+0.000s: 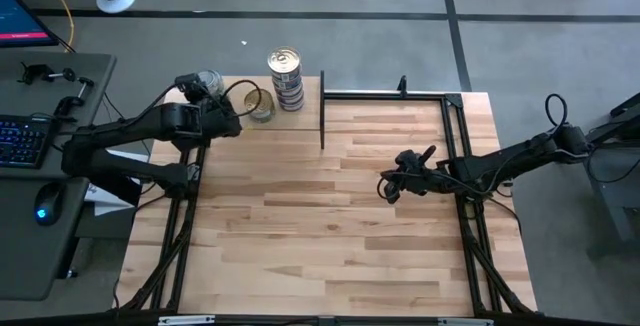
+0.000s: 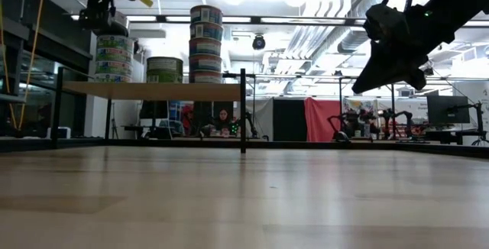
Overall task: Stack canned seafood by type on shelf
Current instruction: Stack the green-white tuna can on top of the green-white tuna cans on the shelf
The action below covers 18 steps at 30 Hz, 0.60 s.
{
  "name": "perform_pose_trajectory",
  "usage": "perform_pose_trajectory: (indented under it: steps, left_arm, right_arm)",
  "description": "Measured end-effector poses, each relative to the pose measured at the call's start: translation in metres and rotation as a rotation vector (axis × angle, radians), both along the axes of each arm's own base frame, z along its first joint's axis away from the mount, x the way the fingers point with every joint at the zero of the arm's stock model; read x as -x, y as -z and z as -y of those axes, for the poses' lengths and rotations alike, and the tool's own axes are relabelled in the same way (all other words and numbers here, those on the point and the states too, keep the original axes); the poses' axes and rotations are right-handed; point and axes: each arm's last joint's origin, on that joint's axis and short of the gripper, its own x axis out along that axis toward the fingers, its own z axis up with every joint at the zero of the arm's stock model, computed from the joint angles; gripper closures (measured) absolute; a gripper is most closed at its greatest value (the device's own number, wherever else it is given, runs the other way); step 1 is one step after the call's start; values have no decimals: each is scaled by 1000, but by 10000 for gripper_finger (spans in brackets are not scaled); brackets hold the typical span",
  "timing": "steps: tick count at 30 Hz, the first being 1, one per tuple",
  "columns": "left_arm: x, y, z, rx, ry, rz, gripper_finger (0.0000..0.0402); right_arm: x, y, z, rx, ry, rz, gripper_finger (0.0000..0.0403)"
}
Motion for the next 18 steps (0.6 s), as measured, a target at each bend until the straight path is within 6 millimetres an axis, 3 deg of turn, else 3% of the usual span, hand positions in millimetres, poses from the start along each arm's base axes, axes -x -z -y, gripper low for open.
perform_pose_trajectory:
  steps: [4,15,18]
  left_arm:
    - [2,0,-4,17,4,-77,284]
    - [2,-2,-16,17,-51,-36,283]
    - [-1,-3,-17,16,-35,-34,239]
  right_arm:
    - [0,0,0,22,11,4,403]
    - [0,0,0,34,-5,-4,403]
    - [0,0,0,38,-9,-6,403]
